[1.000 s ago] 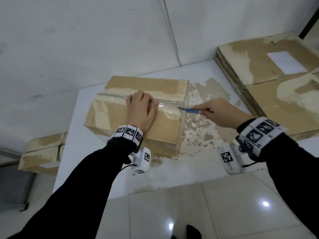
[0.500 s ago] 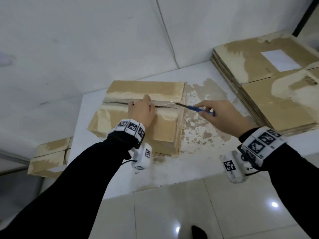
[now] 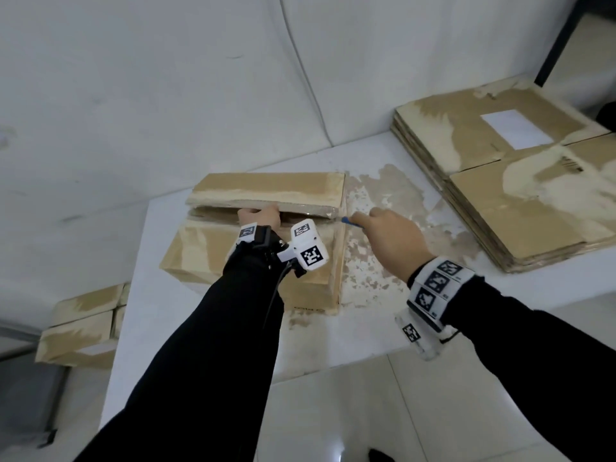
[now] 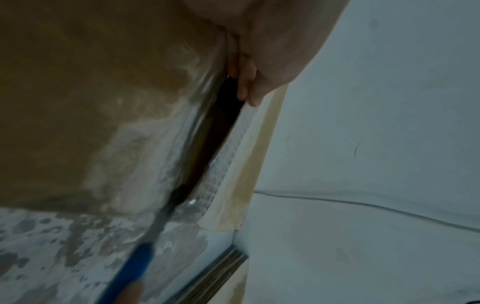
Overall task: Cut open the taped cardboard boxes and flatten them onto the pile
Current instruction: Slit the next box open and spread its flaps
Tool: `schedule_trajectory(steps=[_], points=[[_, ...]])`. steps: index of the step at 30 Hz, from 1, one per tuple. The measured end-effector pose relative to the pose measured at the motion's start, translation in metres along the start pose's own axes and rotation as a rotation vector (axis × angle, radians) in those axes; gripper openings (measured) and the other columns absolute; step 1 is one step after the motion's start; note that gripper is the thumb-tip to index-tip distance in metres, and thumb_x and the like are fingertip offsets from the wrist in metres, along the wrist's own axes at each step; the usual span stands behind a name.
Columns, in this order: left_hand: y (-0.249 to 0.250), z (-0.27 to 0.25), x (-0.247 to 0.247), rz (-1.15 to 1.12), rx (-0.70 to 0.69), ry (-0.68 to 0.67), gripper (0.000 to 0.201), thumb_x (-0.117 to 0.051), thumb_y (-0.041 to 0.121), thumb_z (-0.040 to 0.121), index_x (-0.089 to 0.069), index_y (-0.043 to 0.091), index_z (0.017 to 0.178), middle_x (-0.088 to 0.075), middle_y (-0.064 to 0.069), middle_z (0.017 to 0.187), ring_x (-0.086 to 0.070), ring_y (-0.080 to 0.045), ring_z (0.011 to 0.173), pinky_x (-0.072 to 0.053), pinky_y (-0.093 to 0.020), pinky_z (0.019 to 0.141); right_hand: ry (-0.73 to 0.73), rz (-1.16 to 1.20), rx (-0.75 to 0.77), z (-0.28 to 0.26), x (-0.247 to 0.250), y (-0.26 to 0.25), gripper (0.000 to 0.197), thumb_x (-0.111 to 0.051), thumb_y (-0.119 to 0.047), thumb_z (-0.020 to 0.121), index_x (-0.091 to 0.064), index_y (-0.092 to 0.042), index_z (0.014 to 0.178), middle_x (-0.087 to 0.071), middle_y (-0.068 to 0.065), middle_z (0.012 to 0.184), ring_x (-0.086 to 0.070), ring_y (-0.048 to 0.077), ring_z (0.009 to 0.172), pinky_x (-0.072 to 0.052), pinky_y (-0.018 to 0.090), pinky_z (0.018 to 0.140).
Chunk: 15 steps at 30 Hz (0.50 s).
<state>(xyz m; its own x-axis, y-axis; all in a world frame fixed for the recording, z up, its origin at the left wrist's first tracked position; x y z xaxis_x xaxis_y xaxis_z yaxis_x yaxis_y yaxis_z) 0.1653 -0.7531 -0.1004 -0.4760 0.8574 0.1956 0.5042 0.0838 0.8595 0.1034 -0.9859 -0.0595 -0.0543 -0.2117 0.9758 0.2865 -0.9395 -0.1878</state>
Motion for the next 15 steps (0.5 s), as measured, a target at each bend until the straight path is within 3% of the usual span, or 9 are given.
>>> schedule_trajectory(steps=[3,7,9,11,13,15], points=[[0.002,-0.012,0.002,-0.068,-0.056,0.011,0.029,-0.069,0.016,0.083,-0.042,0.018,0.093,-0.063,-0.013,0.105,-0.059,-0.028,0.090,-0.049,-0.049,0.093,0.047,-0.006,-0.097,0.015,0.004,0.006,0.056,-0.042,0.009,0.087,-0.043,-0.020,0.135,-0.053,0.012,0.095,-0.053,0.031,0.083,-0.031,0.034,0.059],[0.013,-0.015,0.006,-0.010,-0.146,-0.010,0.034,-0.062,0.019,0.089,-0.041,0.006,0.112,-0.066,-0.010,0.106,-0.058,-0.023,0.093,-0.043,-0.033,0.083,0.094,0.314,-0.276,0.004,-0.033,0.064,0.044,-0.041,0.001,0.090,-0.048,-0.014,0.131,-0.055,0.016,0.094,-0.051,0.029,0.072,-0.039,0.033,0.058],[0.022,-0.021,0.006,0.220,-0.223,-0.040,0.052,-0.053,0.031,0.095,-0.033,0.000,0.132,-0.064,-0.011,0.115,-0.058,-0.026,0.106,-0.040,-0.033,0.087,-0.050,0.363,-0.383,-0.019,-0.080,0.091,0.045,-0.040,0.001,0.093,-0.044,-0.012,0.135,-0.055,0.020,0.101,-0.043,0.020,0.061,-0.032,0.028,0.052],[0.031,-0.028,0.012,0.689,-0.369,-0.009,0.065,-0.038,0.046,0.098,-0.026,-0.002,0.141,-0.062,-0.014,0.119,-0.053,-0.030,0.119,-0.023,-0.038,0.110,-0.178,0.375,-0.485,-0.046,-0.121,0.107,0.048,-0.039,0.004,0.093,-0.039,-0.010,0.139,-0.049,0.025,0.114,-0.043,0.023,0.063,-0.035,0.029,0.059],[0.038,-0.034,0.021,1.063,-0.538,-0.002,0.067,-0.028,0.053,0.099,-0.032,-0.001,0.138,-0.067,-0.012,0.106,-0.054,-0.028,0.119,0.001,-0.041,0.119,-0.209,0.375,-0.527,-0.065,-0.143,0.108,0.048,-0.043,0.006,0.090,-0.042,-0.005,0.136,-0.044,0.028,0.121,-0.049,0.037,0.085,-0.040,0.037,0.073],[0.047,-0.039,0.027,1.172,-0.713,-0.062,0.054,-0.031,0.050,0.099,-0.046,0.007,0.127,-0.069,-0.007,0.099,-0.058,-0.025,0.112,0.001,-0.041,0.118,-0.150,0.303,-0.531,-0.068,-0.139,0.101,0.043,-0.054,-0.003,0.088,-0.046,-0.002,0.131,-0.042,0.027,0.126,-0.044,0.042,0.109,-0.038,0.045,0.088]])
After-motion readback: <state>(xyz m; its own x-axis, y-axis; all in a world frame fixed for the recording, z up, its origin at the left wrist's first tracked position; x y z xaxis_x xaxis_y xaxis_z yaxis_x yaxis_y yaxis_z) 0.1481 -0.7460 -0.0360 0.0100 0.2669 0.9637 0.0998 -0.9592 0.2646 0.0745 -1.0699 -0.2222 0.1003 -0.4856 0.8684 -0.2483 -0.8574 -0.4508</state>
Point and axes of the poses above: each hand's wrist, its own z-axis towards the middle knuckle, its own x-axis out of the back of the hand, y = z × x, the point moved 6 cm from there along z, towards the middle knuckle
